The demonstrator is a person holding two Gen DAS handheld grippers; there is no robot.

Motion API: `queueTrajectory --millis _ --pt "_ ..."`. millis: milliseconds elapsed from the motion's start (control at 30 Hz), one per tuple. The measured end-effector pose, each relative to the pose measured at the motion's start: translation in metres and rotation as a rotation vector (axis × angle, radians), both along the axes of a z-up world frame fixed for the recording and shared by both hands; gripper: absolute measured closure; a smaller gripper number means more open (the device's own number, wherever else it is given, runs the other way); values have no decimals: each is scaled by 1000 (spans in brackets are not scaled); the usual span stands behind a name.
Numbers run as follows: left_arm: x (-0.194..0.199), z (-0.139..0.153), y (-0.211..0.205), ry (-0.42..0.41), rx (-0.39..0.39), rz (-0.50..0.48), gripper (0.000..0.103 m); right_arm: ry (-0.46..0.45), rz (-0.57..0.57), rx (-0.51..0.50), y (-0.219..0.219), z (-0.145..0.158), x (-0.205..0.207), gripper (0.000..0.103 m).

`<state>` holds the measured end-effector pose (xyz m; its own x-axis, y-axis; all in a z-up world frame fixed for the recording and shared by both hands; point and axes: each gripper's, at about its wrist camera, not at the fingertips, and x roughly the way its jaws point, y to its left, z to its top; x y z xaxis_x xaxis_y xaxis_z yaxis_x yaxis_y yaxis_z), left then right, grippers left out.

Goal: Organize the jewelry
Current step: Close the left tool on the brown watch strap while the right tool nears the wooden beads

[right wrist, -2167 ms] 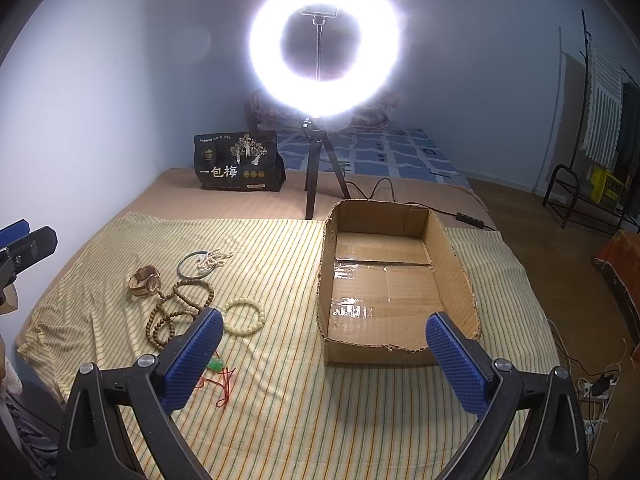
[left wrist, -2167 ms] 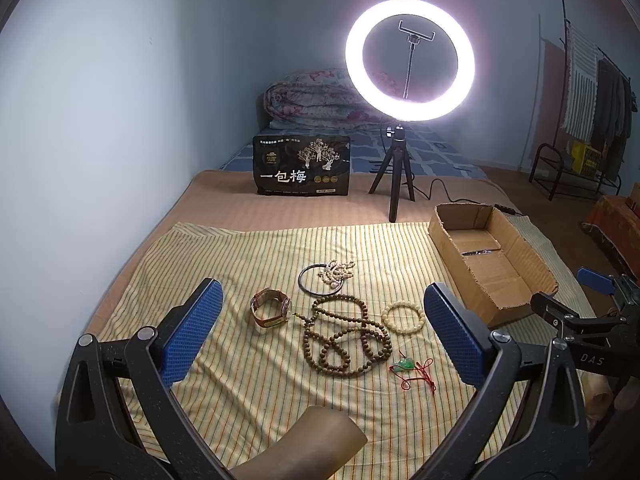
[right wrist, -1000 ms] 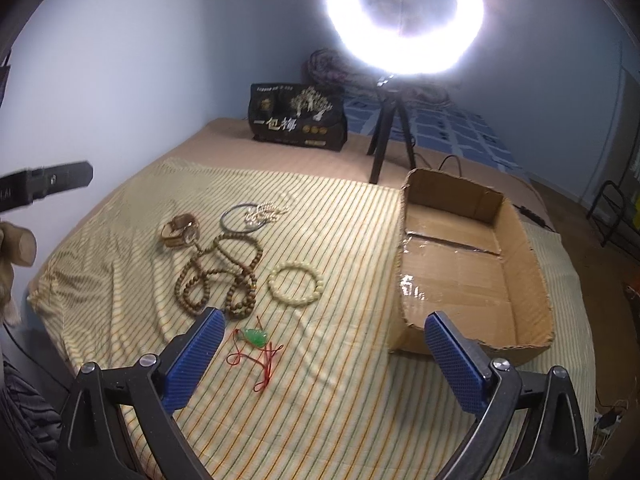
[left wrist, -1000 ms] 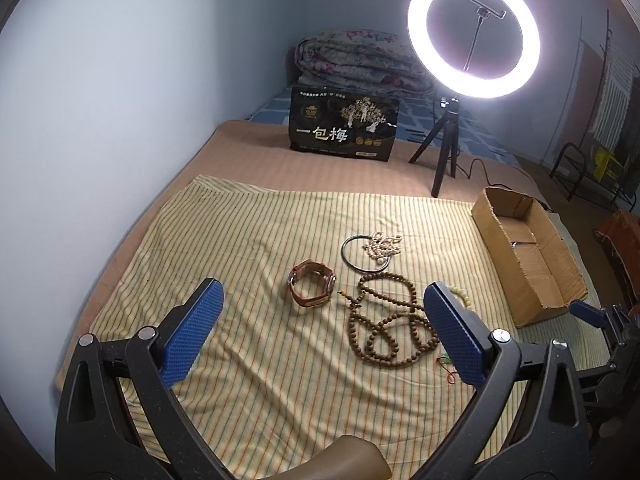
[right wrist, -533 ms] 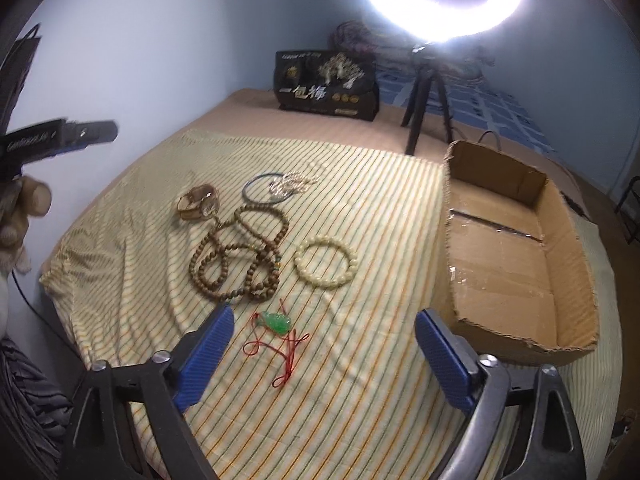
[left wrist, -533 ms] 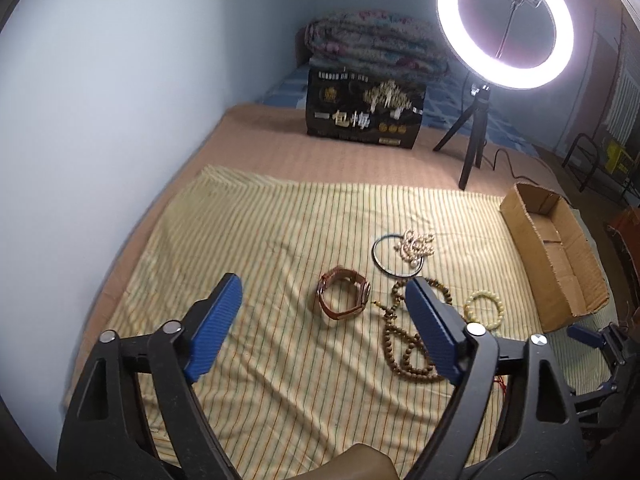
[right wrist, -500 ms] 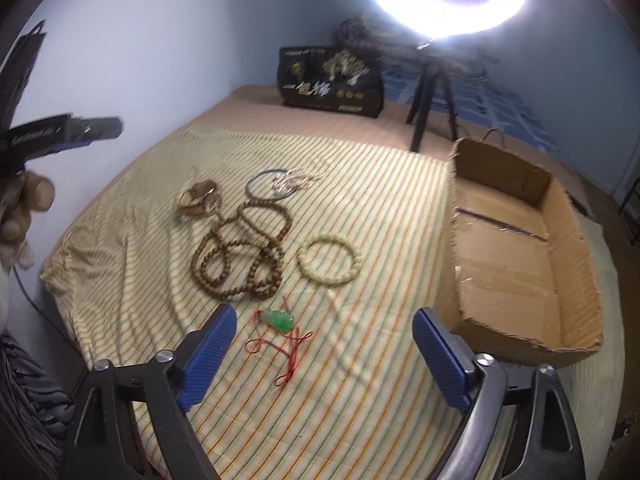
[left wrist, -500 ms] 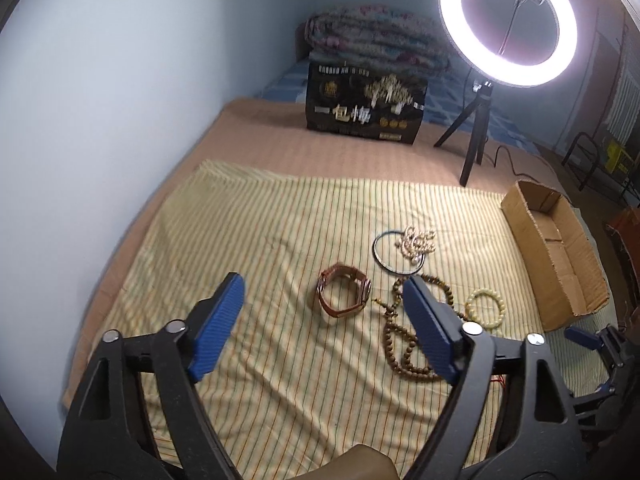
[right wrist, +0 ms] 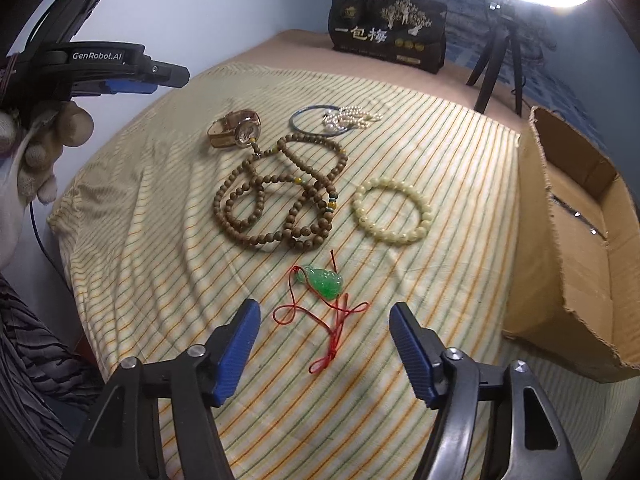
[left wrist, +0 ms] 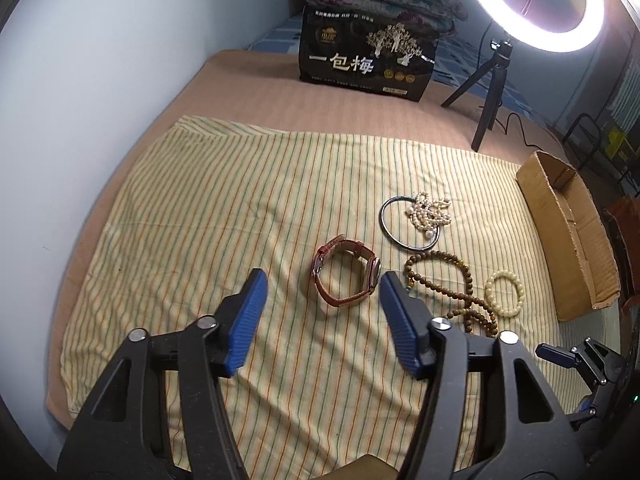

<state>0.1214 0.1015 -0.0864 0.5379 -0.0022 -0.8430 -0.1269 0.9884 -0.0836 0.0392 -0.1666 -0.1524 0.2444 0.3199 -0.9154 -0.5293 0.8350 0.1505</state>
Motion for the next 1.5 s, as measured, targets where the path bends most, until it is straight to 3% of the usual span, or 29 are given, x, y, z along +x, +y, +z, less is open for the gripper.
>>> queueTrajectory --millis 367,967,1433,1500 --pt "23 -26 2 62 0 -7 51 87 -71 89 10 -16 35 39" --pt "51 -66 15 158 -43 -10 64 130 -82 107 60 -30 62 39" --pt "64 -81 12 188 -46 -48 75 154 -119 96 60 -36 68 31" --pt "65 -81 12 189 -50 -50 77 145 -109 92 65 -38 69 24"
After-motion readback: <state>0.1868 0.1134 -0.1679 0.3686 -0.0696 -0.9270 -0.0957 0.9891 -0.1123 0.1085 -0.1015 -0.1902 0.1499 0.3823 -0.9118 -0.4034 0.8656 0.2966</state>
